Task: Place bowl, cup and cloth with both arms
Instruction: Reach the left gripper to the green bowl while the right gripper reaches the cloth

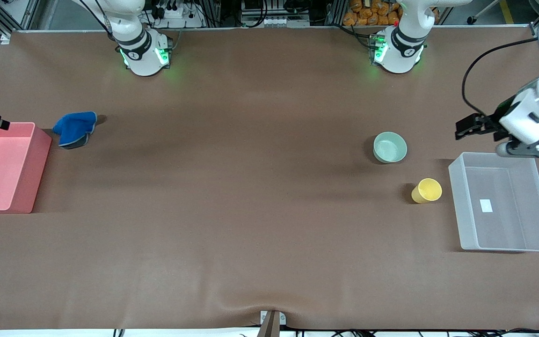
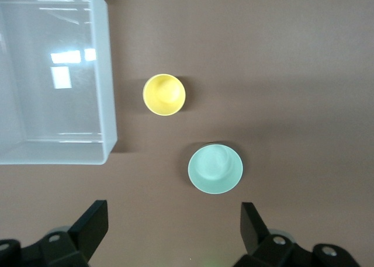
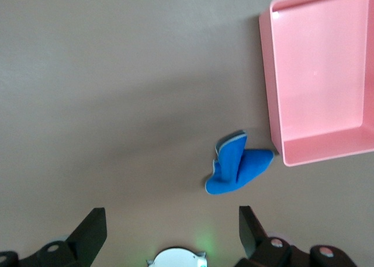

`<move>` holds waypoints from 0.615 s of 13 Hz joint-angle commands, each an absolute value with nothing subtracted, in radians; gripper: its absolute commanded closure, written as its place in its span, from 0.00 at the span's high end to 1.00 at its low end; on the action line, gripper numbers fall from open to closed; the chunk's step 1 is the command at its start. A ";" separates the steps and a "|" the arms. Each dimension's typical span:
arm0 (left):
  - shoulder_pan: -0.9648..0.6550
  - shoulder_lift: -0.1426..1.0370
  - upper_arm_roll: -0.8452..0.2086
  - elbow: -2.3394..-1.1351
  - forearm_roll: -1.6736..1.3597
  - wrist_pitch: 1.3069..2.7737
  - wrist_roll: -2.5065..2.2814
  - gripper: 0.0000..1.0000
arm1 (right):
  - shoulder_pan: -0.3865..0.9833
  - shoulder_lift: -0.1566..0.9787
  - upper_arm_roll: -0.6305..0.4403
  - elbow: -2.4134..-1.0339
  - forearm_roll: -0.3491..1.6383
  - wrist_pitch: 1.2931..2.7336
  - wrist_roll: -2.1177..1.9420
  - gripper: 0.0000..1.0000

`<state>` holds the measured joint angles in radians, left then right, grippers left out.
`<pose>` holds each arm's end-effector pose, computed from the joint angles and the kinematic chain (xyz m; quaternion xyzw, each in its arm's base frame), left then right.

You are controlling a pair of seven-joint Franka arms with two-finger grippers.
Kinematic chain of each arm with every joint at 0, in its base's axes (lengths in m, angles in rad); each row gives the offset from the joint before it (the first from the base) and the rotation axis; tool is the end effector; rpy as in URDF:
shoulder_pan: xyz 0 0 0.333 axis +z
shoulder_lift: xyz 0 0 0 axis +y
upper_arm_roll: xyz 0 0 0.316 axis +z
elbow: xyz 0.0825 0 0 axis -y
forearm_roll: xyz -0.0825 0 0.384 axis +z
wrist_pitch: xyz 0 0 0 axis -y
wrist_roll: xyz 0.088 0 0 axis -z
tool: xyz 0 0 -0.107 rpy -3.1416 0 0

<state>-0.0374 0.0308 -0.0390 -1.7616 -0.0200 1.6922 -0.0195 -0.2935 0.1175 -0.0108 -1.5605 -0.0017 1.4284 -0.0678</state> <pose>0.5600 -0.0445 0.5272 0.9983 -0.0267 -0.0505 0.0080 0.5424 -0.1702 0.5527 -0.9853 0.1171 0.1226 0.0216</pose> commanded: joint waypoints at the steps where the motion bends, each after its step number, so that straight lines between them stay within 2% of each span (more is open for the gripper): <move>1: -0.037 -0.037 -0.074 -1.981 -0.038 1.869 -0.050 1.00 | -0.374 0.207 0.003 -1.552 -0.006 1.402 -0.061 1.00; 4: -0.040 -0.037 -0.104 -2.115 -0.038 1.985 -0.164 1.00 | -0.416 0.270 0.002 -1.643 -0.008 1.426 -0.061 1.00; 8: -0.040 -0.023 -0.127 -2.340 -0.035 2.283 -0.176 1.00 | -0.436 0.279 0.003 -1.853 -0.006 1.598 -0.061 1.00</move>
<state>-0.0393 0.0114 -0.1234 -2.2171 -0.0208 2.1527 -0.1630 -0.4223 0.3130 -0.0133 -1.7584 -0.0017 1.5545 -0.0693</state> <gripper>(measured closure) 0.000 0.000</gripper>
